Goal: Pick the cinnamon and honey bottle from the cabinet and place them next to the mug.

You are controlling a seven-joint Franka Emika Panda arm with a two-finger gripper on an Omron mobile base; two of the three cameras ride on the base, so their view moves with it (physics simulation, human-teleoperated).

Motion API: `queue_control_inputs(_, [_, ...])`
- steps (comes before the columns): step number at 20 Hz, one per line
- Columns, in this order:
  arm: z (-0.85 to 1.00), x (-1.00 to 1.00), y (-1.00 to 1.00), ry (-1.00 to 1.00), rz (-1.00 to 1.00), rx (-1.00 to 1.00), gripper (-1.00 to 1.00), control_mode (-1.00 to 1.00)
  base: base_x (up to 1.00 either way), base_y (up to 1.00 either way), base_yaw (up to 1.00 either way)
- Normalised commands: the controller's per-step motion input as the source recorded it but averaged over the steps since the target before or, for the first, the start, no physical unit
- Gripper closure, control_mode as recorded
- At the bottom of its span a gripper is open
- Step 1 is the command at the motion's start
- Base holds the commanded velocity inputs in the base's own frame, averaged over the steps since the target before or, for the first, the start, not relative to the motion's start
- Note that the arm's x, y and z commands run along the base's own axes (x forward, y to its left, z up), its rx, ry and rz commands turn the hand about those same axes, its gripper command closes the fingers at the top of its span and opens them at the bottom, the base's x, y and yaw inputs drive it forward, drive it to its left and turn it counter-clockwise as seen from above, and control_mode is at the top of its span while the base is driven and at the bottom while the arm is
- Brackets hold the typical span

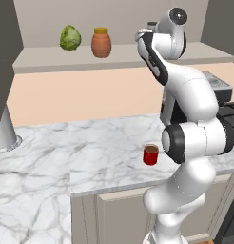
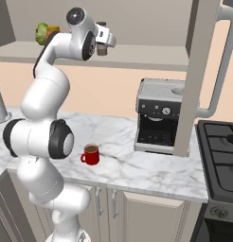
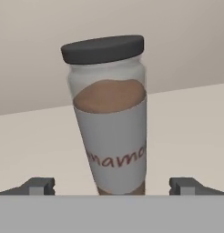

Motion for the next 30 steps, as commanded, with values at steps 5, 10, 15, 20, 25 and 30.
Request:
queue_control_inputs(5, [-0.01, 0.17, 0.00, 0.00, 0.00, 0.00, -1.00, -1.00, 0.00, 0.00, 0.00])
queue_control_inputs(10, [0.00, 0.14, 0.00, 0.00, 0.00, 0.00, -1.00, -1.00, 0.00, 0.00, 0.00])
queue_control_inputs(15, [0.00, 0.18, 0.00, 0.00, 0.00, 0.00, -1.00, -1.00, 0.00, 0.00, 0.00])
queue_control_inputs(20, [0.00, 0.16, 0.00, 0.00, 0.00, 0.00, -1.00, -1.00, 0.00, 0.00, 0.00])
queue_control_inputs(25, [0.00, 0.00, 0.00, 0.00, 0.00, 0.00, 1.00, -1.00, 0.00, 0.00, 0.00])
queue_control_inputs(30, [0.00, -0.14, 0.00, 0.00, 0.00, 0.00, 1.00, -1.00, 0.00, 0.00, 0.00])
